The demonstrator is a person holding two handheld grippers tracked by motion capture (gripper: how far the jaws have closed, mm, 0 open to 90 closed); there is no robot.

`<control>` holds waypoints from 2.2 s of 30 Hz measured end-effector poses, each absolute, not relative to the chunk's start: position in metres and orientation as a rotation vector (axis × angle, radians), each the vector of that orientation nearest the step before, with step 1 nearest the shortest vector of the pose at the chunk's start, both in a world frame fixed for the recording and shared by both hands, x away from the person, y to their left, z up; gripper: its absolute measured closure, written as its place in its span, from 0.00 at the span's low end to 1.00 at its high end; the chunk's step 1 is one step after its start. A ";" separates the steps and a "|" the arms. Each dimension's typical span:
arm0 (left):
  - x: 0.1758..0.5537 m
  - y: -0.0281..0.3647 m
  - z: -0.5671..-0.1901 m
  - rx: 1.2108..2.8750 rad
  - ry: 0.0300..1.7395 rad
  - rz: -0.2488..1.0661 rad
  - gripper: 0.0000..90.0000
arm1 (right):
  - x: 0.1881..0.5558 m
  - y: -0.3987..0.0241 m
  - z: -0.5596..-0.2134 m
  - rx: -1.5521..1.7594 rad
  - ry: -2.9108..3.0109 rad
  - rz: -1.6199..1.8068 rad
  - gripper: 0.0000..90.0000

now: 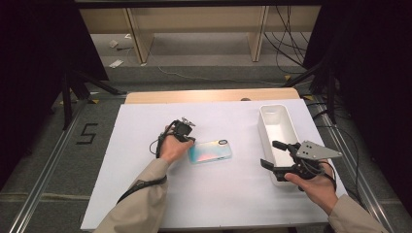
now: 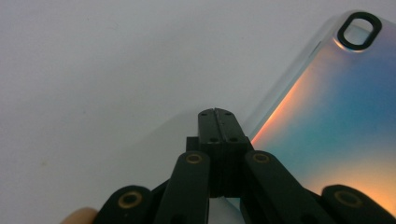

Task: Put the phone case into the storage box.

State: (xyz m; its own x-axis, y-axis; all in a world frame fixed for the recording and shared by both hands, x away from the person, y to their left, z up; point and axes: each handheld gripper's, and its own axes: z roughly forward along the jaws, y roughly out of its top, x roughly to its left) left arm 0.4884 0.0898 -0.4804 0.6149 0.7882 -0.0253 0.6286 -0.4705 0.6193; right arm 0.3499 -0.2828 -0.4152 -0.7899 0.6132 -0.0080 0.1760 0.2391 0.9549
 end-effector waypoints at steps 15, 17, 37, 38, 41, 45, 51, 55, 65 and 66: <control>0.450 0.091 -0.480 2.306 1.025 0.339 1.00 | 0.350 -0.283 -0.415 0.731 2.128 1.564 0.25; 0.448 0.091 -0.480 2.305 1.019 0.346 1.00 | 0.350 -0.283 -0.415 0.729 2.128 1.563 0.25; 0.443 0.098 -0.466 2.250 1.011 0.375 0.87 | 0.350 -0.286 -0.414 0.726 2.119 1.559 0.25; 0.444 0.098 -0.463 2.232 1.006 0.374 0.83 | 0.350 -0.286 -0.413 0.727 2.116 1.563 0.25; 0.445 0.098 -0.453 2.189 0.982 0.370 0.67 | 0.351 -0.286 -0.413 0.728 2.111 1.570 0.25; 0.445 0.091 -0.446 2.184 0.931 0.325 0.41 | 0.350 -0.286 -0.413 0.730 2.113 1.570 0.25; 0.441 0.075 -0.446 2.281 0.850 0.286 0.10 | 0.350 -0.286 -0.412 0.730 2.107 1.564 0.25; 0.441 0.066 -0.448 2.319 0.811 0.281 0.00 | 0.351 -0.286 -0.412 0.728 2.106 1.564 0.25; 0.444 0.047 -0.451 2.451 0.716 0.307 0.00 | 0.351 -0.286 -0.412 0.729 2.104 1.568 0.25; 0.444 0.045 -0.452 2.466 0.707 0.310 0.00 | 0.351 -0.286 -0.412 0.729 2.104 1.568 0.25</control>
State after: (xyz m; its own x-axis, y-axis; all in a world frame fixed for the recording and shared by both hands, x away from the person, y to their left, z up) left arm 0.4445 0.0452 -0.4519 0.8350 0.5462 0.0669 0.4193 -0.7102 0.5655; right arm 0.3512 -0.2862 -0.4124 -0.7765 0.6298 -0.0187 0.1622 0.2285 0.9599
